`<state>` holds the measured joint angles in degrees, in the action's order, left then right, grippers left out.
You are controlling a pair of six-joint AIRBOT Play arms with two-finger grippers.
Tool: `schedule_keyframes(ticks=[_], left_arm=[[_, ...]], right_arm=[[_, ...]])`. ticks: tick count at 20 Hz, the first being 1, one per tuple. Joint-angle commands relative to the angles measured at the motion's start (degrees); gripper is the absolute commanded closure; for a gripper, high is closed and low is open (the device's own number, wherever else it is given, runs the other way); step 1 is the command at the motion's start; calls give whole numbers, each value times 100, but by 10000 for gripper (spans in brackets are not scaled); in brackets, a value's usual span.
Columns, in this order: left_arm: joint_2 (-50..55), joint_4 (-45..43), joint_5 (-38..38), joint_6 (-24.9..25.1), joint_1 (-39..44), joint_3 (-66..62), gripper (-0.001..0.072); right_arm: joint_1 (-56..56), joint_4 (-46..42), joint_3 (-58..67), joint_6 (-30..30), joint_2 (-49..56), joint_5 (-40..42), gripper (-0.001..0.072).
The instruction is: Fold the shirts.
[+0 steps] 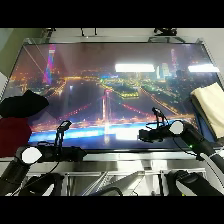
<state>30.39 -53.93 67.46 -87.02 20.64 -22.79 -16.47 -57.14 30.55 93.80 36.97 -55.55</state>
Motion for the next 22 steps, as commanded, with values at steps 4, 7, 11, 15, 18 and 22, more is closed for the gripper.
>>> schedule_keyframes(ticks=[4,7,11,15,18,22], left_arm=[[-17,-98,11,-52,2,-44,692],[52,-1250,140,-96,-315,-756,407],[859,-3689,306,-197,-1934,-2747,17],[2455,-4168,-214,-640,-4640,-4310,18],[3982,-2750,-516,-181,-6179,-5042,18],[6070,-2544,-619,116,-6636,-6046,18]], right_arm=[[-7,0,-2,2,-4,4,690],[-7,0,-2,2,-4,4,690],[-4,0,-2,2,-4,4,691],[-7,2,-2,2,-4,0,690],[-4,0,-2,2,0,7,691],[-4,0,-2,2,33,4,690]])
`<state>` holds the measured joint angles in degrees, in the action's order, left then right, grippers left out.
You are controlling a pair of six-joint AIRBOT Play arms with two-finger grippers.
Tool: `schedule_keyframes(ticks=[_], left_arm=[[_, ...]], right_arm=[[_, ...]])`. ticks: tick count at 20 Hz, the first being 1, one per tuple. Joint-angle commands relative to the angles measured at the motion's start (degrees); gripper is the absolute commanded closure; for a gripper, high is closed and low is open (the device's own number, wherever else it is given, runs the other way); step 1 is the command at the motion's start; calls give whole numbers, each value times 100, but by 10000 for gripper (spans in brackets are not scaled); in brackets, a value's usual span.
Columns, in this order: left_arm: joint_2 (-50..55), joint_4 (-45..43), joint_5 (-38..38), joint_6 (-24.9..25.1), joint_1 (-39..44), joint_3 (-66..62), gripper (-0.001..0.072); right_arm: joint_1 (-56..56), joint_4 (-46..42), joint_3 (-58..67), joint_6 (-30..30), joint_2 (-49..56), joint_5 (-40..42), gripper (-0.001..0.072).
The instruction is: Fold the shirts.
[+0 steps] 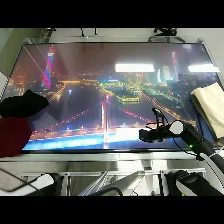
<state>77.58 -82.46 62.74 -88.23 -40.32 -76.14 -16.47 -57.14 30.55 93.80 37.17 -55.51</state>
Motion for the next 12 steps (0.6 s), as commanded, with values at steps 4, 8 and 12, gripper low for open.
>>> schedule_keyframes(ticks=[4,8,12], left_arm=[[2688,306,-424,247,-243,-1633,20],[3401,289,-417,341,142,-2179,216],[3552,555,433,752,437,-2769,694]], right_arm=[[-4,2,-2,2,28,243,690],[-4,0,-2,2,35,238,690],[-4,210,-2,4,35,225,691]])
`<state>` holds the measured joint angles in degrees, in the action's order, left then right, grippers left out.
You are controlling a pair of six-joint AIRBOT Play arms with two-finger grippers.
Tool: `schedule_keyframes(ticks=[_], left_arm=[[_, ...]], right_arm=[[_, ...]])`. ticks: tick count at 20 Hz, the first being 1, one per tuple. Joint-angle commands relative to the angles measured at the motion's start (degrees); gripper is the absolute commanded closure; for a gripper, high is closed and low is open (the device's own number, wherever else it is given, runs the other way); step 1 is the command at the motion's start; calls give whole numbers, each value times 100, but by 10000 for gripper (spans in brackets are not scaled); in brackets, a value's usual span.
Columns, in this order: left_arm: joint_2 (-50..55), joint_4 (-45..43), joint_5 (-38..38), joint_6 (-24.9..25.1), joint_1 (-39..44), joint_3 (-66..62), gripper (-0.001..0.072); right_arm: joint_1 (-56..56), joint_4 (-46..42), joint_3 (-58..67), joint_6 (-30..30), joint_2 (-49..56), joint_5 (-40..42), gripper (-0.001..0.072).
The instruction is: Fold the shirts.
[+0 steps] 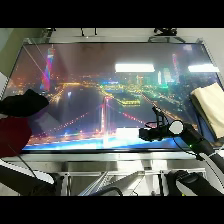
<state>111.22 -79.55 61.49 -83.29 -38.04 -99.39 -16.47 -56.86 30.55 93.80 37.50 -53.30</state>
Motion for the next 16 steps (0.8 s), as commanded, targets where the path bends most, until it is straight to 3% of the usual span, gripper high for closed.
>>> schedule_keyframes(ticks=[1,6,9,12,13,14,15,16], left_arm=[[59,780,833,437,317,-726,693],[-1355,4811,1873,1187,1309,-1709,693],[-2420,4944,1947,1187,2380,-1351,693],[-3167,4153,2105,1117,3545,-146,692],[-3357,3923,1993,1121,3912,380,692],[-3528,3735,1753,1126,4293,970,692],[-3633,3600,1449,1128,4607,1491,692],[-3685,3488,1095,1126,4900,1945,692]], right_arm=[[-4,374,-2,2,2,-9,690],[0,588,-2,2,11,101,690],[7,592,7,-118,-7,55,691],[13,586,186,-715,-184,55,681],[13,551,297,-750,-251,55,534],[13,549,402,-752,-286,57,296],[15,546,509,-752,-293,57,210],[44,549,612,-750,-291,57,211]])
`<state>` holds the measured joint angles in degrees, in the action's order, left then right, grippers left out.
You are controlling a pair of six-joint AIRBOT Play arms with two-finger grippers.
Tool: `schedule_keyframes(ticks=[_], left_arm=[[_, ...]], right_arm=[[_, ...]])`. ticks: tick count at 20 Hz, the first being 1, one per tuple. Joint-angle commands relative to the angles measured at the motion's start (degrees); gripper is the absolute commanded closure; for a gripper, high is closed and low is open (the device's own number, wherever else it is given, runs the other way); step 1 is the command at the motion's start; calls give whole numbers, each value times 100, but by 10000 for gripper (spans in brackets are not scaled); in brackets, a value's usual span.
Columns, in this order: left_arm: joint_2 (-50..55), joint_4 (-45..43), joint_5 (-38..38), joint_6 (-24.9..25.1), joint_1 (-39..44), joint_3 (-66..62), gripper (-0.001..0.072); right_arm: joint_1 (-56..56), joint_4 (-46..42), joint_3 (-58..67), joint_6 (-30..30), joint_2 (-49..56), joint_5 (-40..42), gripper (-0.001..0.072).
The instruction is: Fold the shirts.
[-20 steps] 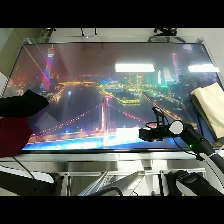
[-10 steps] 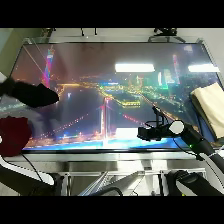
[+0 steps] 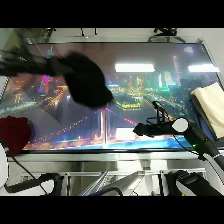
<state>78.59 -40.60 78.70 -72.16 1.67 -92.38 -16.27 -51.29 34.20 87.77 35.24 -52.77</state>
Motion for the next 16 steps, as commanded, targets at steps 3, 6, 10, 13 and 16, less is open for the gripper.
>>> schedule_keyframes(ticks=[3,6,10,13,16], left_arm=[[-345,-688,-1808,13,1438,2166,291],[-111,-787,-1821,-216,1281,2142,38],[-129,-800,-457,-293,584,2118,40],[-612,-796,245,-339,127,3217,41],[-1447,-791,192,-343,50,4850,41]], right_arm=[[433,-9,509,-149,-68,-11,211],[1056,46,802,-411,-17,-286,211],[1250,654,835,-1113,527,-1290,211],[1165,1263,831,-1897,1023,-1440,212],[1088,1770,833,-2538,1604,-1123,213]])
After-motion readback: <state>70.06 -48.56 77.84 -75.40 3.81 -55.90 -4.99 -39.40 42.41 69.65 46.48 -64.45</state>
